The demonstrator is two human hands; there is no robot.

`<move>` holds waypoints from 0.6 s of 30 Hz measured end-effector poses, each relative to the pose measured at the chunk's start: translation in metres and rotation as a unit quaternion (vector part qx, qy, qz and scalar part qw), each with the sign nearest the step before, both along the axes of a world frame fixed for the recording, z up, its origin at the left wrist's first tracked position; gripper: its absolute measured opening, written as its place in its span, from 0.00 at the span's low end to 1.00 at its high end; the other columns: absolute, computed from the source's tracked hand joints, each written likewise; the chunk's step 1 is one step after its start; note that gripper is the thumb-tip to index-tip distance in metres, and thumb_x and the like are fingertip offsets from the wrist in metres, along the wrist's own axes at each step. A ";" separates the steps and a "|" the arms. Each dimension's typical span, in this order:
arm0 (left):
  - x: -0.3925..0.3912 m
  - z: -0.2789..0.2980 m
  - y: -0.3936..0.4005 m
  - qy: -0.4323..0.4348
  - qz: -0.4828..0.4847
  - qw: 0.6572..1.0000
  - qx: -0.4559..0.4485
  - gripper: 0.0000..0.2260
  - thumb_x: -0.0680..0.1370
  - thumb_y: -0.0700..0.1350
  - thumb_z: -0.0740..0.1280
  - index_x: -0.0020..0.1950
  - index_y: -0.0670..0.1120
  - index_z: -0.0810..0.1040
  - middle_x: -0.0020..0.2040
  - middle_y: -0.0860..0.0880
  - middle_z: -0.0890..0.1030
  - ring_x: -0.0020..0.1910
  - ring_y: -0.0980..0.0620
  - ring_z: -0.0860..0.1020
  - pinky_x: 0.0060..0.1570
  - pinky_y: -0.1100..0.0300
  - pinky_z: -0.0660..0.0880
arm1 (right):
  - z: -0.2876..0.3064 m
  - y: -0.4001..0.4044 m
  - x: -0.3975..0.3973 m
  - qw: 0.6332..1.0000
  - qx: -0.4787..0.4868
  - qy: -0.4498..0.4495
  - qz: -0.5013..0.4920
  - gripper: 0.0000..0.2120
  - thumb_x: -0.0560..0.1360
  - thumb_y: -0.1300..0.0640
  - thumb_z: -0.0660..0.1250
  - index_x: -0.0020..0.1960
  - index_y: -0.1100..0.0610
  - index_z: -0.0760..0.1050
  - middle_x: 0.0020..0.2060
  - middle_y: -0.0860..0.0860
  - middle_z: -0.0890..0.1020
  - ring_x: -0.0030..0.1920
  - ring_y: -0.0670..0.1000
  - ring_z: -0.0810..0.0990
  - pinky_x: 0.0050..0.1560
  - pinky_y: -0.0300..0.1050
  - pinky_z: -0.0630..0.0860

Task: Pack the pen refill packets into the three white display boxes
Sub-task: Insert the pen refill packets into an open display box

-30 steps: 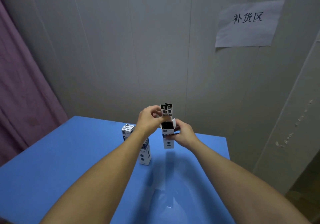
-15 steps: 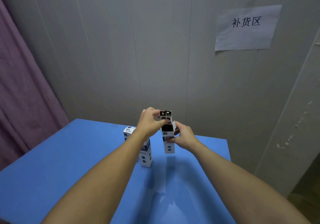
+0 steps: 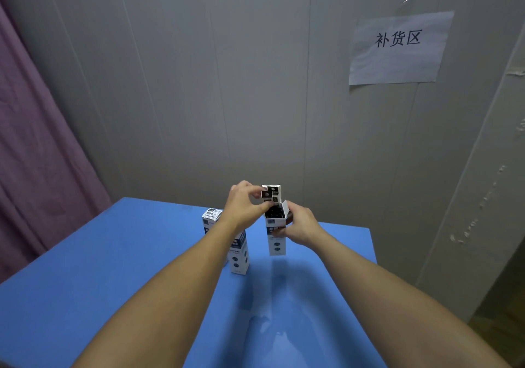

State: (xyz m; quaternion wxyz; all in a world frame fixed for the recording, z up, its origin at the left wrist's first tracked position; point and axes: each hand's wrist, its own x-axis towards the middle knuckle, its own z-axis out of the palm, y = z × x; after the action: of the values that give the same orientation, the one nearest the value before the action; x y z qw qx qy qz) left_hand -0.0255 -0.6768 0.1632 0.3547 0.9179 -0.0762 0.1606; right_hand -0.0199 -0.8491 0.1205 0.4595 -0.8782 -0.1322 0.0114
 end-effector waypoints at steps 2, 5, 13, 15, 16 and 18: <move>-0.001 0.000 0.000 0.002 0.007 1.000 0.008 0.11 0.76 0.52 0.75 0.54 0.48 0.85 0.48 0.52 0.74 0.53 0.52 0.69 0.53 0.57 0.71 | 0.002 0.002 -0.001 1.000 -0.002 0.001 0.002 0.18 0.67 0.64 0.77 0.50 0.48 0.75 0.48 0.49 0.82 0.43 0.44 0.79 0.36 0.35 0.73; 0.000 0.000 -0.002 0.014 0.017 0.996 0.091 0.09 0.77 0.46 0.74 0.52 0.42 0.86 0.42 0.51 0.72 0.51 0.51 0.68 0.48 0.59 0.70 | 0.000 0.005 -0.003 1.000 -0.027 0.008 0.011 0.18 0.68 0.64 0.77 0.51 0.49 0.75 0.49 0.49 0.81 0.41 0.41 0.77 0.34 0.34 0.71; -0.010 0.009 -0.001 0.030 -0.028 0.998 0.048 0.13 0.74 0.42 0.73 0.56 0.50 0.77 0.41 0.53 0.79 0.39 0.57 0.75 0.36 0.67 0.68 | 0.001 0.003 -0.004 0.999 -0.028 0.014 0.010 0.17 0.69 0.64 0.77 0.53 0.52 0.75 0.50 0.50 0.81 0.42 0.42 0.79 0.33 0.36 0.73; -0.007 0.010 0.001 -0.004 -0.026 0.997 0.074 0.11 0.74 0.44 0.73 0.55 0.50 0.79 0.42 0.53 0.76 0.41 0.57 0.73 0.38 0.67 0.67 | 0.003 0.003 -0.003 0.999 -0.029 0.009 0.009 0.17 0.69 0.64 0.77 0.53 0.52 0.76 0.50 0.50 0.81 0.42 0.43 0.79 0.35 0.36 0.74; -0.007 0.010 0.002 -0.022 -0.029 0.996 0.083 0.11 0.74 0.45 0.73 0.55 0.49 0.80 0.43 0.54 0.74 0.41 0.58 0.72 0.38 0.67 0.65 | 0.004 0.003 -0.004 0.999 -0.030 0.008 0.009 0.17 0.69 0.63 0.77 0.53 0.52 0.76 0.50 0.50 0.81 0.42 0.42 0.79 0.35 0.36 0.74; -0.007 0.011 0.004 -0.056 -0.048 0.994 0.081 0.12 0.74 0.44 0.72 0.57 0.50 0.81 0.43 0.55 0.73 0.40 0.60 0.71 0.40 0.69 0.65 | 0.004 0.003 -0.005 0.999 -0.029 0.010 0.012 0.17 0.69 0.63 0.77 0.52 0.51 0.75 0.50 0.50 0.81 0.42 0.42 0.78 0.34 0.35 0.73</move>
State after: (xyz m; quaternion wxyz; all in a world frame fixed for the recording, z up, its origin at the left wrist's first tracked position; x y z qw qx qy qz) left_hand -0.0321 -0.6726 0.1740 0.2819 0.9285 -0.1523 0.1876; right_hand -0.0250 -0.8456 0.1248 0.4352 -0.8892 -0.1381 0.0298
